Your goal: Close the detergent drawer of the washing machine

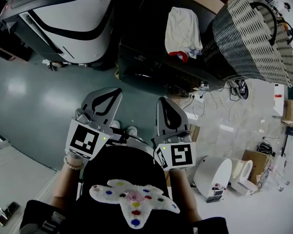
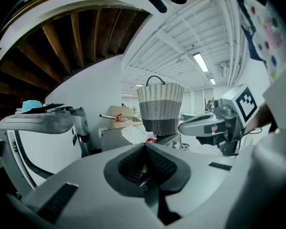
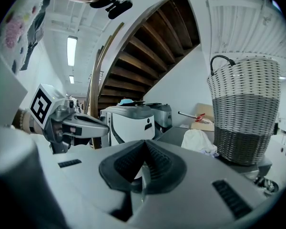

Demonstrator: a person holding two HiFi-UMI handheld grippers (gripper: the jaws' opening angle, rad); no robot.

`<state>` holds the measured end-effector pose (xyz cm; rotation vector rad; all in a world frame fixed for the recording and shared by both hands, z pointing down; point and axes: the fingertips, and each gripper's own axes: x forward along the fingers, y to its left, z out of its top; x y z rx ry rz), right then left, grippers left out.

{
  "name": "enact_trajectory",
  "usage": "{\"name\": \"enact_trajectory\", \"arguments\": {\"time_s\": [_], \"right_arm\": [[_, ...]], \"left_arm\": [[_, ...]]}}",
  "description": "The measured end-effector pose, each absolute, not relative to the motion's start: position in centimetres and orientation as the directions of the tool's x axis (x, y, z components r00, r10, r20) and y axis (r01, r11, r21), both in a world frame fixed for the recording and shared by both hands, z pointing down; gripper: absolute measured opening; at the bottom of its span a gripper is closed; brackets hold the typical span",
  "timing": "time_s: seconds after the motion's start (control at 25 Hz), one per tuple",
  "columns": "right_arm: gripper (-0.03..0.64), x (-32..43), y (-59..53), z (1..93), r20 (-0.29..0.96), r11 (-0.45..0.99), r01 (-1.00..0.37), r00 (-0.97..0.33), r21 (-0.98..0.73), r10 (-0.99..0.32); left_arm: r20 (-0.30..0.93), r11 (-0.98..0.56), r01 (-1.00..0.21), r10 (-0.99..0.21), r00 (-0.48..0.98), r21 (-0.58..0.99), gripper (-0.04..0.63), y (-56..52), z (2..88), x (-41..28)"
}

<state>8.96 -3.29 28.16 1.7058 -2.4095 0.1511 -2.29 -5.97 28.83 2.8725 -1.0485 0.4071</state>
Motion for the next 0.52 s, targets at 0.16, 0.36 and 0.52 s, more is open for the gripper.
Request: {"name": "enact_trajectory", "arguments": {"time_s": [0.16,0.36,0.52], "right_arm": [[0.005,8.91,-3.36,28.28,0.210,0.337,-0.941,-0.325,0.023,-0.922],[0.005,8.91,-3.43,28.45,0.218,0.339,-0.941,-0.327,0.021,-0.920],[0.005,8.90,-3.54,28.57,0.223,0.342,-0.939,-0.329,0.021,-0.917]], "left_arm": [[0.267,-0.768,-0.639,-0.623,0.735,-0.035,0.011,-6.01,28.99,-2.22],[0.268,-0.767,-0.641,-0.625,0.734,-0.032,0.011,-6.17,29.03,-2.26],[0.268,-0.766,-0.642,-0.625,0.733,-0.030,0.011,-6.36,29.00,-2.20]]}}
